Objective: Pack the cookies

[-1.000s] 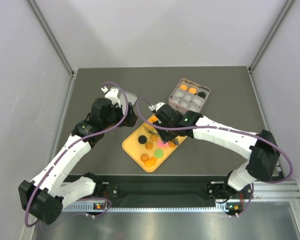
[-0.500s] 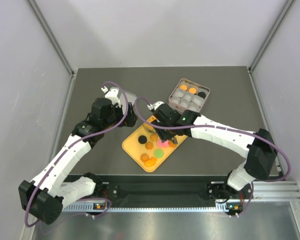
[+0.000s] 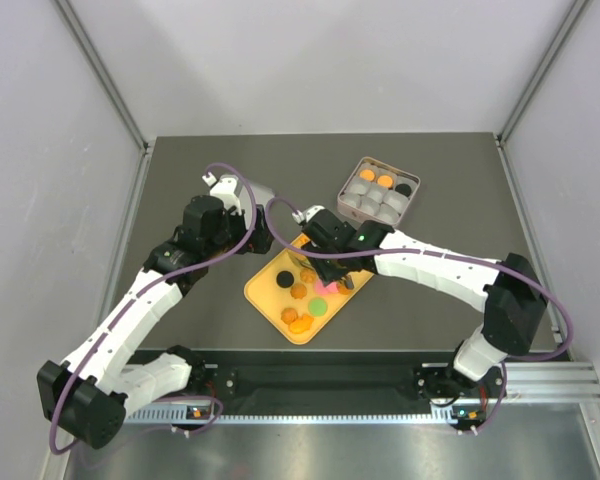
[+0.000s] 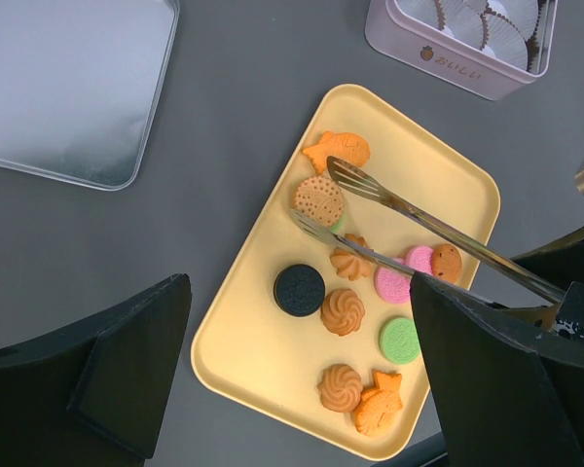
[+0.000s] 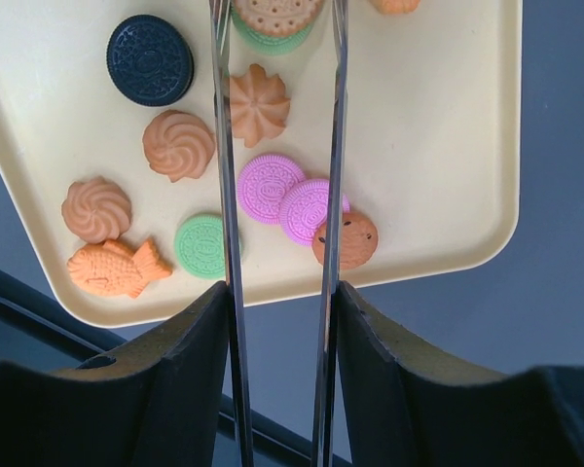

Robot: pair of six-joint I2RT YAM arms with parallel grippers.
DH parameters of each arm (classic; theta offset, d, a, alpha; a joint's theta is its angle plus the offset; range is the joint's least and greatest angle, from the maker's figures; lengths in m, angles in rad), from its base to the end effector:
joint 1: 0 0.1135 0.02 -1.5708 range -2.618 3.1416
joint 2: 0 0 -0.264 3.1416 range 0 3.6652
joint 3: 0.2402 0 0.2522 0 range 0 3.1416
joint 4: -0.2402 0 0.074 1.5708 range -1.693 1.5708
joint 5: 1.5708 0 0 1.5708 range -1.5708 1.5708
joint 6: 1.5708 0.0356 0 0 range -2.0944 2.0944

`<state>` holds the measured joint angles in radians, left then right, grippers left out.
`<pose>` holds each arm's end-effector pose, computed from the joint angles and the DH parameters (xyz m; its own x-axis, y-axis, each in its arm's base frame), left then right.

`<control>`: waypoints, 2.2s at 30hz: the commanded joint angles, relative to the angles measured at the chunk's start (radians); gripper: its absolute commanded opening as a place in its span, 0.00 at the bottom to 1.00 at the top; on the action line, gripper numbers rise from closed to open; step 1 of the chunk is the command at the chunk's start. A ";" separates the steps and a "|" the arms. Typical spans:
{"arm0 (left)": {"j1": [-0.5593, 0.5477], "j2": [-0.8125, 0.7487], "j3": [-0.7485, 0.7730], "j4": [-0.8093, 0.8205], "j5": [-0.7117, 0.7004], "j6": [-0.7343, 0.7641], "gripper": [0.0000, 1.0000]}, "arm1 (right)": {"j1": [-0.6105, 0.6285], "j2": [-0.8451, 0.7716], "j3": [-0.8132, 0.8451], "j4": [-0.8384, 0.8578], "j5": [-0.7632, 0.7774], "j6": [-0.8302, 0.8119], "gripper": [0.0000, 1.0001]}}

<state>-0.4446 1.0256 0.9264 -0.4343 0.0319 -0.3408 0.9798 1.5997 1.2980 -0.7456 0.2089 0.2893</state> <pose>0.2046 -0.0987 0.3189 -0.5847 -0.0915 -0.8061 0.2751 0.9124 -0.3031 0.1921 0.2730 0.2676 -0.6778 -0.5092 -0.5304 -0.5855 0.8101 -0.0295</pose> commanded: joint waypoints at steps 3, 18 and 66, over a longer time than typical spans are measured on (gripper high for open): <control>0.006 -0.012 0.000 0.016 0.003 0.005 0.99 | 0.020 -0.023 0.058 0.028 0.027 0.002 0.45; 0.006 -0.013 0.000 0.016 0.007 0.005 0.99 | 0.020 -0.020 0.064 0.029 0.027 0.002 0.47; 0.006 -0.013 0.000 0.016 0.013 0.003 0.99 | -0.372 -0.172 0.132 0.029 0.026 -0.081 0.38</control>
<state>-0.4446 1.0256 0.9264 -0.4347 0.0360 -0.3408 0.6811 1.4567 1.3727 -0.7696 0.2291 0.2428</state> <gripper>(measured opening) 0.991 0.378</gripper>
